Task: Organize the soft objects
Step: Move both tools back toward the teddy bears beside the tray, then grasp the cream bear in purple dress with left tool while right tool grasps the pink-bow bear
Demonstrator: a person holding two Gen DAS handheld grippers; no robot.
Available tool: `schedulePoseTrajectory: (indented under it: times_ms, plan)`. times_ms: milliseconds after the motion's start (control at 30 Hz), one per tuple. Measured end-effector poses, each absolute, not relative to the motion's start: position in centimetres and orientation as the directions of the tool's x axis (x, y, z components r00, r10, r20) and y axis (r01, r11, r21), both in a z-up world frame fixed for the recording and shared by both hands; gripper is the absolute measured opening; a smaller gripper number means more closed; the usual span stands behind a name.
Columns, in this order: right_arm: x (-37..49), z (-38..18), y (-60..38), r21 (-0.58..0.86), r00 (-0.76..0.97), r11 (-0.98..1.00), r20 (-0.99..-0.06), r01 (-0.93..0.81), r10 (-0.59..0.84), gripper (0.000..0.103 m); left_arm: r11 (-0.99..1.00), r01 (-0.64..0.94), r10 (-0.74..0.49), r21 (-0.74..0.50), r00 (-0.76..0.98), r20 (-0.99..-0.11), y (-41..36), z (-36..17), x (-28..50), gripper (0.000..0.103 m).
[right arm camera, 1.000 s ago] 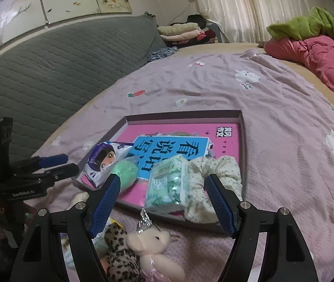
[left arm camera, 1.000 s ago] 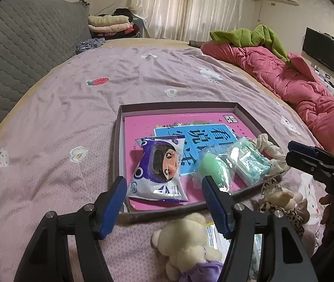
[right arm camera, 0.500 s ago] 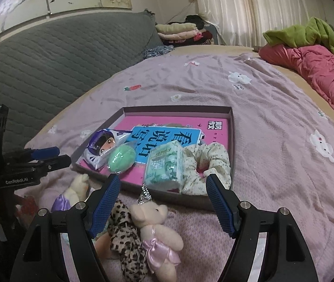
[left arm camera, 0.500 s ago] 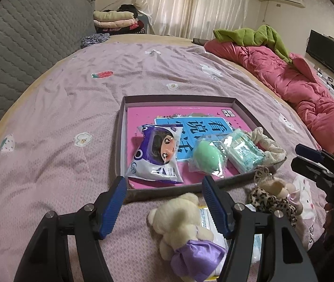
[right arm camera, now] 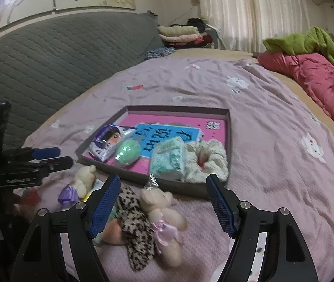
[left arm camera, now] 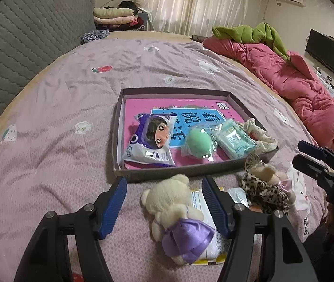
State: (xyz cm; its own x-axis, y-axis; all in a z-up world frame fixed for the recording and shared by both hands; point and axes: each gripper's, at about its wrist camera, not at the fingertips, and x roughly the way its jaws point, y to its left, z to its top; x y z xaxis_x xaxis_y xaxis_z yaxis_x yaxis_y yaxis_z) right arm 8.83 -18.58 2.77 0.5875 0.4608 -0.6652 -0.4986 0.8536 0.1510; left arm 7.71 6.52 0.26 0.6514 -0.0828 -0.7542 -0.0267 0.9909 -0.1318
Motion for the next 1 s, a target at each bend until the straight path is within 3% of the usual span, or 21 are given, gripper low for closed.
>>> schedulePoseTrajectory:
  times_ms: [167,1000]
  plan:
    - [9.3,2.1,-19.9,0.215,0.566,0.860,-0.675,-0.463,0.473,0.076,0.991,-0.023,-0.085,-0.131,0.647,-0.758,6.2,0.3,6.9,0.066]
    - [10.7,-1.6,-18.9,0.157,0.484,0.873,-0.780,-0.462,0.396,0.077,0.990,-0.011,-0.105,-0.140,0.603,-0.791,6.2,-1.4,7.1,0.066]
